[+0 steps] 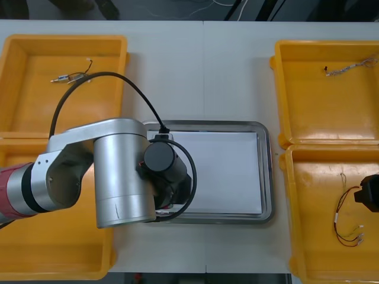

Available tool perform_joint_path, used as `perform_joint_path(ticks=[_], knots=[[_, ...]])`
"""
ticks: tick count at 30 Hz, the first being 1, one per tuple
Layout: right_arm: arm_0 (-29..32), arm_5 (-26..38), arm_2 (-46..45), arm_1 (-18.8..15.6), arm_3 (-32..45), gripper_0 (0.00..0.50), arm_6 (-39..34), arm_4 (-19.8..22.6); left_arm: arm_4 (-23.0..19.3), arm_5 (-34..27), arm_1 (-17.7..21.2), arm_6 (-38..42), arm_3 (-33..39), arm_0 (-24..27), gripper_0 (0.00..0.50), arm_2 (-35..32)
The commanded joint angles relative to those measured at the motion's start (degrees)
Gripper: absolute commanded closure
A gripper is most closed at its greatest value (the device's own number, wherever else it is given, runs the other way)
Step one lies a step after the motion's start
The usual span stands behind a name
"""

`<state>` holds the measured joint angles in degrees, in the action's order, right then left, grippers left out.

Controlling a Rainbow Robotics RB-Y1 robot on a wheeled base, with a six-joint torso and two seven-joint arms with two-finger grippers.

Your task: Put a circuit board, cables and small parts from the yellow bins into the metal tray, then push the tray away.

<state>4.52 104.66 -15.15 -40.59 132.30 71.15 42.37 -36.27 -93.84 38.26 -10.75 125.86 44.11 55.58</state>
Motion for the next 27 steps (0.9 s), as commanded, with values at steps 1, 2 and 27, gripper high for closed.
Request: perform_joint_path(ticks=[1,2,27], knots=[[1.3,-2.9,1.8,0.8,-0.5,0.0,-0.2,-0.9,-3.7,-3.9,2.2,0.8,3.2,-0.2,0.0,-7.3],[1.5,-3.3,1.8,1.0,-0.9,0.0,-0.1,-0.8,-4.2,-4.3,2.3,0.6,3.3,-0.2,0.0,-8.0],[9.7,-19.5,7.5,7.1,-7.1,0.0,-0.1,-11.3,-19.9,-15.3,10.7,-25.4,-8.9,-0.2,0.0,-39.4]])
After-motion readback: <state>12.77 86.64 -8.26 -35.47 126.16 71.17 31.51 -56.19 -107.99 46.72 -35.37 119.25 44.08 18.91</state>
